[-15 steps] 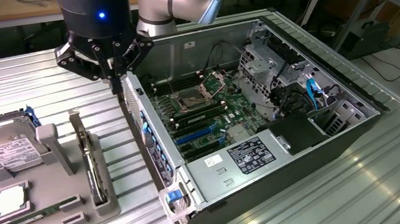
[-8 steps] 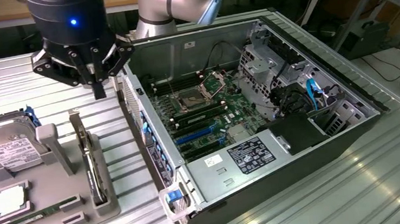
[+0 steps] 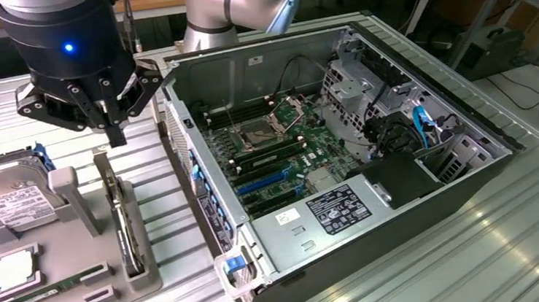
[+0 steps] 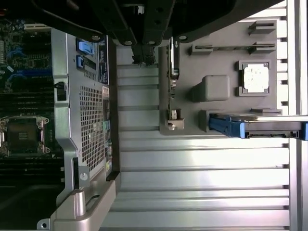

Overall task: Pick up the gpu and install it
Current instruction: 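Reach for the gpu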

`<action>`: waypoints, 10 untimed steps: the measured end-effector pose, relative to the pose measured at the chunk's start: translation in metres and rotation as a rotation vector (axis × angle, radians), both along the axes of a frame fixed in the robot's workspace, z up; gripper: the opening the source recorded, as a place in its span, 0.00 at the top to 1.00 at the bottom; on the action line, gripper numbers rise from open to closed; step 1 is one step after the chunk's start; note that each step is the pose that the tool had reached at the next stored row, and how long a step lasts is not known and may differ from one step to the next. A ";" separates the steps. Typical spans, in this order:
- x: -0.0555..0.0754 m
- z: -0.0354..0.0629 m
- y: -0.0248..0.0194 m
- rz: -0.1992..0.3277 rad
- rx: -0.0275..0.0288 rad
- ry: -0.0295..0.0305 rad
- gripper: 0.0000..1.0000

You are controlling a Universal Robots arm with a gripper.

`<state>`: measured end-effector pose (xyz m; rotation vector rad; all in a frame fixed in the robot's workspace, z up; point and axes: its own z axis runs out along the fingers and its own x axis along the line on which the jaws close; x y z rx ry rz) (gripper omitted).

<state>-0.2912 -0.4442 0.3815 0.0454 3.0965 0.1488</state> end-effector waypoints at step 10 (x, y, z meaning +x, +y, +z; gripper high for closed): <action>-0.008 -0.0080 -0.0023 0.071 -0.0103 0.0107 0.89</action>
